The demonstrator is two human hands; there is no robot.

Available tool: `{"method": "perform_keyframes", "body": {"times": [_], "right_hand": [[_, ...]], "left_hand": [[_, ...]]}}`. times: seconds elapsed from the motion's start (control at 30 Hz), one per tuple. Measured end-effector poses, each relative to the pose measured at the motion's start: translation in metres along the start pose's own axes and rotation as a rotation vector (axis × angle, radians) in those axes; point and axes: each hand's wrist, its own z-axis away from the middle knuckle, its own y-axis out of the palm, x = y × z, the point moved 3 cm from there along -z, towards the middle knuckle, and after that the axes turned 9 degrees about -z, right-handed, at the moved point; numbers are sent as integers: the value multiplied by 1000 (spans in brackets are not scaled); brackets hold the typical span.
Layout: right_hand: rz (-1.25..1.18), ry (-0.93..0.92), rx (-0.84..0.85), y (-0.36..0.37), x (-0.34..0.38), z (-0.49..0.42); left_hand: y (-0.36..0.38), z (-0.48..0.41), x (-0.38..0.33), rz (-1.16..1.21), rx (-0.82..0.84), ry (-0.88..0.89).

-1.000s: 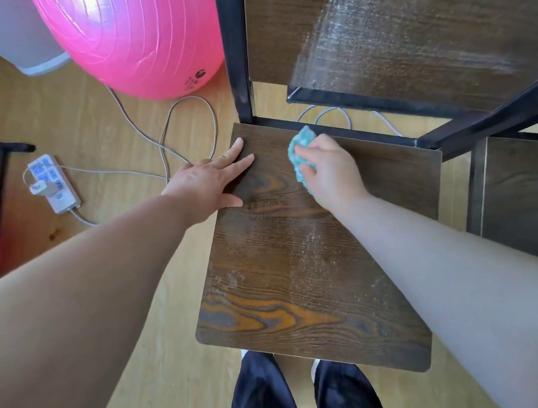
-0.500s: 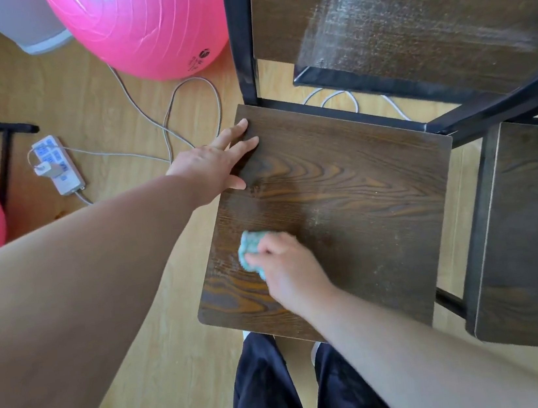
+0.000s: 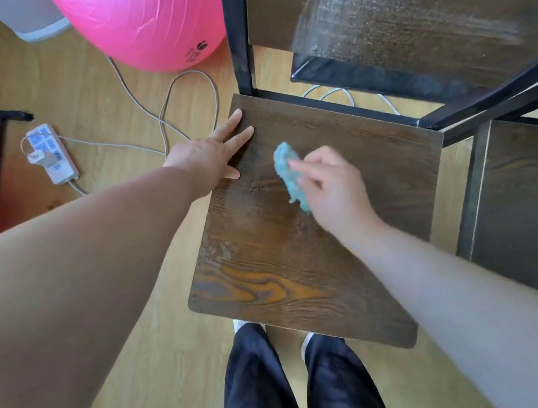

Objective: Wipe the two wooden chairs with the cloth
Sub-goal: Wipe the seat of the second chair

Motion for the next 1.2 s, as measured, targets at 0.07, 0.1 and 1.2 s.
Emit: {"method": "perform_keyframes", "body": {"times": [0.07, 0.1, 1.2], "right_hand": [[136, 32, -109, -29, -18, -51], [186, 39, -117, -36, -27, -69], [-81, -50, 687, 136, 7, 170]], "left_hand": [[1, -1, 0, -24, 6, -9], [2, -2, 0, -32, 10, -10], [9, -7, 2, 78, -42, -1]]}}
